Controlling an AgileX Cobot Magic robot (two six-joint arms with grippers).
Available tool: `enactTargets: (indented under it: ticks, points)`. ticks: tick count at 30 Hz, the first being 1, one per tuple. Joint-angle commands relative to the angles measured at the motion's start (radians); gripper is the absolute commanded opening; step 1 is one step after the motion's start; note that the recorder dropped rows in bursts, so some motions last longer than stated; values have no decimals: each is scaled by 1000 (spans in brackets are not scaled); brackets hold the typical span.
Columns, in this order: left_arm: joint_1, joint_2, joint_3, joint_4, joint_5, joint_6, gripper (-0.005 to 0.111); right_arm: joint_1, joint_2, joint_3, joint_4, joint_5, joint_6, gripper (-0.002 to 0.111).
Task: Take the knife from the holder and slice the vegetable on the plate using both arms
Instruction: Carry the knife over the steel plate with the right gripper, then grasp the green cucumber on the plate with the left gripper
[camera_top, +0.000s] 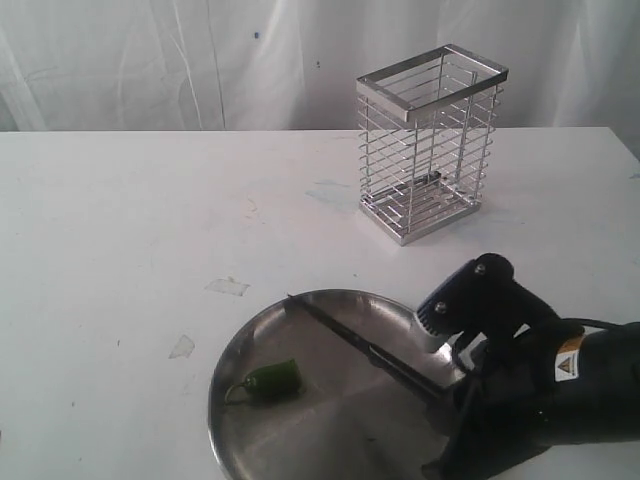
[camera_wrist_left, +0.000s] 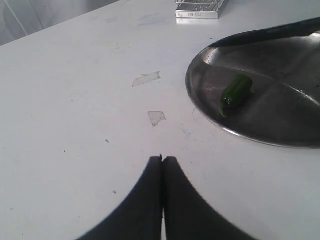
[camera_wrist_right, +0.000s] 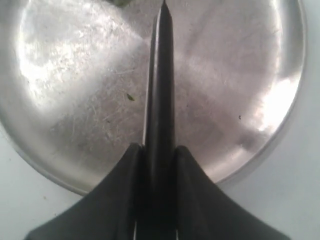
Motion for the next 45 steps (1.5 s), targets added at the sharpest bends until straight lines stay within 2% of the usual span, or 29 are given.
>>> enactTargets:
  ticks: [1,11,20,24,28,32,33,34,35,36,38,39,41,42,44,45]
  points:
    - [2,-5,0,-7,-5,-1,1,1,-82,1,9,55,93,0]
    - [2,-5,0,-7,-5,2,1,3,-185,6,114,88,133,0]
    - [2,-5,0,-7,-7,7,1,3,-231,80,175,62,133,0]
    - [2,-5,0,-20,-75,19,1,3,-231,82,186,62,133,0]
    - [2,-5,0,-174,-208,-185,1,3,-231,82,191,60,130,0]
    - [2,-5,0,-201,-300,-356,1,3,-231,82,191,60,130,0]
    - [1,-5,0,-194,-318,-474,1,3,-231,82,191,60,122,0]
    - [1,-5,-2,-175,-283,-517,1,3,-231,82,191,60,122,0]
    - [-23,-5,-79,-92,-139,-543,1,3,-231,82,191,62,122,0]
    - [-40,-4,-120,-87,-80,-523,1,3,-231,82,191,62,122,0]
    - [-108,73,-231,-155,49,-351,1,3,-231,82,191,62,118,0]
    - [-149,156,-300,-249,119,-184,6,3,-231,82,191,62,118,0]
    - [-189,333,-399,-377,216,84,26,3,-231,82,191,73,118,0]
    - [-197,462,-440,-395,227,203,41,3,-231,82,191,84,118,0]
    - [-197,676,-498,-365,189,326,56,3,-231,82,191,99,118,0]
    - [-197,784,-517,-361,145,343,59,3,-231,82,191,102,118,0]
